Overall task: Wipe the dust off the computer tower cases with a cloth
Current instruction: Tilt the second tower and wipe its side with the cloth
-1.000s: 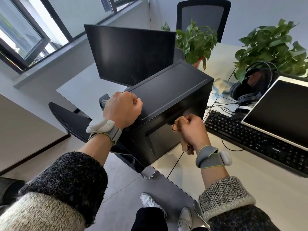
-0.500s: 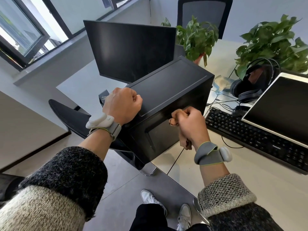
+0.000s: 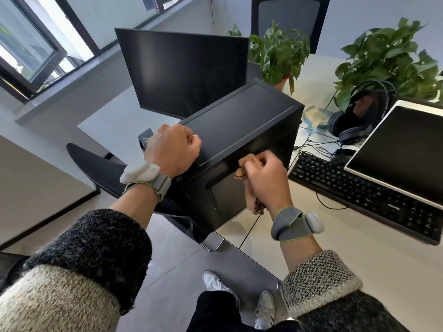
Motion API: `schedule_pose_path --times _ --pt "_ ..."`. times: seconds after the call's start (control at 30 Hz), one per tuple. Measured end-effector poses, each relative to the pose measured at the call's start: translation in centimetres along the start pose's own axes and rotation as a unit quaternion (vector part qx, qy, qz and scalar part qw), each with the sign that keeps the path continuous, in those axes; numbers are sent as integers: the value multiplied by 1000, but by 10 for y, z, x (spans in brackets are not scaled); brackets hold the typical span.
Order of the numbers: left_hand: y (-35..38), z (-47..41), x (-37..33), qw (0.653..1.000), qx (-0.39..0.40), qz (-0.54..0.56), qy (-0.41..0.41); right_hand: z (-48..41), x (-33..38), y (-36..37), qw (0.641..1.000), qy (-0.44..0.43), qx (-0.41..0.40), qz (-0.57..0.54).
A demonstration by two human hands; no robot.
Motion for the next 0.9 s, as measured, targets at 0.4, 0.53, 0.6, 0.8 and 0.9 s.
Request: schedule_pose_path --times 0.4,0.53,0.6,0.8,0.9 --pt "-2 2 -1 1000 0 -3 -8 9 -5 7 999 -3 39 -15" --pt "-2 3 -3 1000 3 1 -4 7 -25 3 999 20 -30 -28" --pt "-2 3 -5 1000 -2 1 -2 8 -36 14 998 61 13 9" --pt "-2 3 -2 1000 -3 0 6 11 0 14 998 -14 55 -3" --pt "-3 3 -2 1000 -3 4 8 12 -8 10 999 -11 -2 -45"
Point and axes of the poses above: each hand's wrist, its own z-axis away from the middle knuckle, its own y-axis out of the palm, x = y × z, the point moved 6 cm from there along -z, towards the middle knuckle, and after that the axes turned 7 degrees about x, right-handed, at the moved point
